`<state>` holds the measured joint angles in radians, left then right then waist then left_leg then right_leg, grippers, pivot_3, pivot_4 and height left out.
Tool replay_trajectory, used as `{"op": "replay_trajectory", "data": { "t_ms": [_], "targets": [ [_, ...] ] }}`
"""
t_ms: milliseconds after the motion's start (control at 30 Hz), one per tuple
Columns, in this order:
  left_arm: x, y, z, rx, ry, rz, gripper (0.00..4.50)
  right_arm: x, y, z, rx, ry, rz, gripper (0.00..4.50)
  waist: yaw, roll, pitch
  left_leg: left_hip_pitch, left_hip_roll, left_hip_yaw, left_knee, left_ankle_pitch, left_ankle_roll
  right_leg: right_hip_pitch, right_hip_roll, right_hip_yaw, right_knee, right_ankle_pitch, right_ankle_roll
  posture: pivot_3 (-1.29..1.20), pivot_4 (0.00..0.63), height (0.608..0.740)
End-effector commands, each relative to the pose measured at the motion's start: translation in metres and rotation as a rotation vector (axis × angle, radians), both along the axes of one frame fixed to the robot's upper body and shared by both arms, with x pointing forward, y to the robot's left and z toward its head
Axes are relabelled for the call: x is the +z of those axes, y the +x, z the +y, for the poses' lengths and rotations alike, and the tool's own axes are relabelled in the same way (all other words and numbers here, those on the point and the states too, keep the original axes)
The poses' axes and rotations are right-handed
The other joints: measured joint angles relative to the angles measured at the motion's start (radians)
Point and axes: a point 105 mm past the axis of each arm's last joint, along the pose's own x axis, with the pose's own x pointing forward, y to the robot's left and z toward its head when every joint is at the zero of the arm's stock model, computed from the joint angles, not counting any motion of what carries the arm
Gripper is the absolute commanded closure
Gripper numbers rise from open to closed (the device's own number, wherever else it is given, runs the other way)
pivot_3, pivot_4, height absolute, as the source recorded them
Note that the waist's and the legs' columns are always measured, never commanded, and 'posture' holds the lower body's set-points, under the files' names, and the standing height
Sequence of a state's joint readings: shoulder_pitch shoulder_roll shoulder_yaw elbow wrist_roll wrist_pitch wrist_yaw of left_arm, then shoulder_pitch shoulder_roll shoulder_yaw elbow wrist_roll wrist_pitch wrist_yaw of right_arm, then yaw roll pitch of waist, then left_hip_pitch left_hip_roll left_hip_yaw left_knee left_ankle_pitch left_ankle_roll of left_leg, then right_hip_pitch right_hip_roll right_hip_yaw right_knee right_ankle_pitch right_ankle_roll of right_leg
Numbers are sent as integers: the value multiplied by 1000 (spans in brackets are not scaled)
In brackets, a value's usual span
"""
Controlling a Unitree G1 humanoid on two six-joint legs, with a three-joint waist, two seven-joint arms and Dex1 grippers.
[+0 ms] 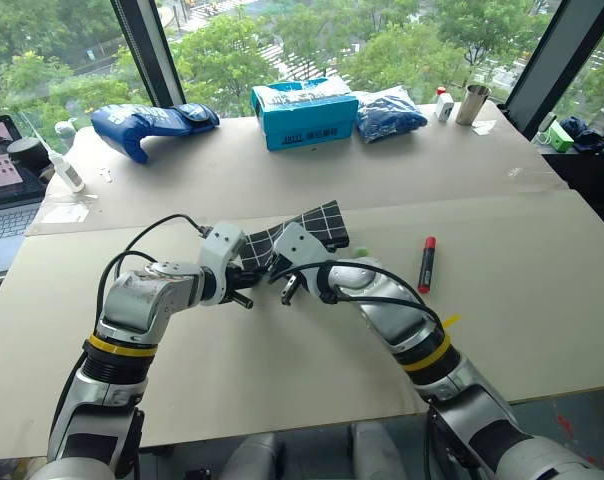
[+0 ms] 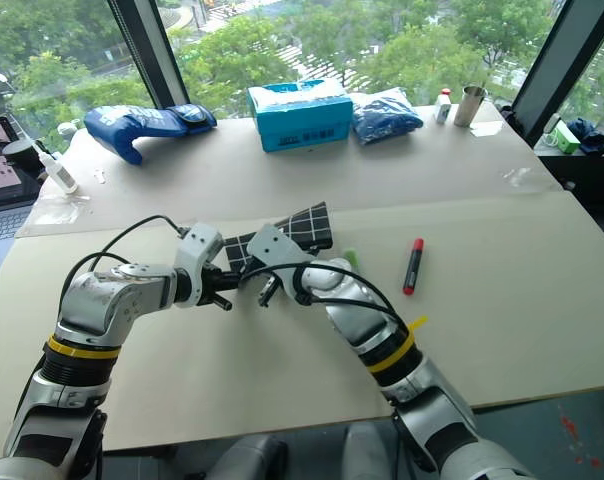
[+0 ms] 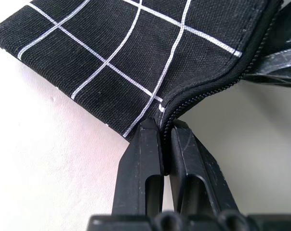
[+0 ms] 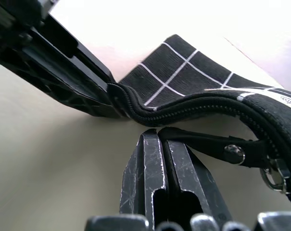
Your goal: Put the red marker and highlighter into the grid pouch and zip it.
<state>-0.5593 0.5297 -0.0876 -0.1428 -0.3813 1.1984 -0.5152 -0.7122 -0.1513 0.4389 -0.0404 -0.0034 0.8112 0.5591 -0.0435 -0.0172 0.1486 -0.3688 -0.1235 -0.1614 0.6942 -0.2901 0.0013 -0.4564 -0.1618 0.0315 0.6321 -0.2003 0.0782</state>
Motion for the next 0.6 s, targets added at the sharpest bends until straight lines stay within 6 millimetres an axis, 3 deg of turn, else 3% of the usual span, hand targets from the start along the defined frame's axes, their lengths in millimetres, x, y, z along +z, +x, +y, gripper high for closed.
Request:
{"op": "replay_trajectory", "data": {
  "t_ms": [33,67,200,333,600],
  "targets": [
    [7,2,-7,-29,-4,-29,4500,-1,-13,9,133,-75,-47,4450,0,0,0,0,0,0,0,0,0,0,0,0,0,0,0,0,150,740],
    [7,2,-7,-30,-4,-29,4500,-6,-13,8,142,-102,-57,4450,1,0,0,0,0,0,0,0,0,0,0,0,0,0,0,0,150,740],
    [7,1,-6,-29,-4,-27,4500,6,18,-14,-19,-110,-107,4450,0,0,0,0,0,0,0,0,0,0,0,0,0,0,0,0,150,740],
    [6,0,-6,-29,-3,-23,4500,4,6,-3,47,-117,-115,4450,0,0,0,0,0,0,0,0,0,0,0,0,0,0,0,0,150,740],
    [5,1,-6,-27,-3,-20,4500,26,29,-20,-97,-54,-156,4450,0,0,0,0,0,0,0,0,0,0,0,0,0,0,0,0,150,740]
  ]
}}
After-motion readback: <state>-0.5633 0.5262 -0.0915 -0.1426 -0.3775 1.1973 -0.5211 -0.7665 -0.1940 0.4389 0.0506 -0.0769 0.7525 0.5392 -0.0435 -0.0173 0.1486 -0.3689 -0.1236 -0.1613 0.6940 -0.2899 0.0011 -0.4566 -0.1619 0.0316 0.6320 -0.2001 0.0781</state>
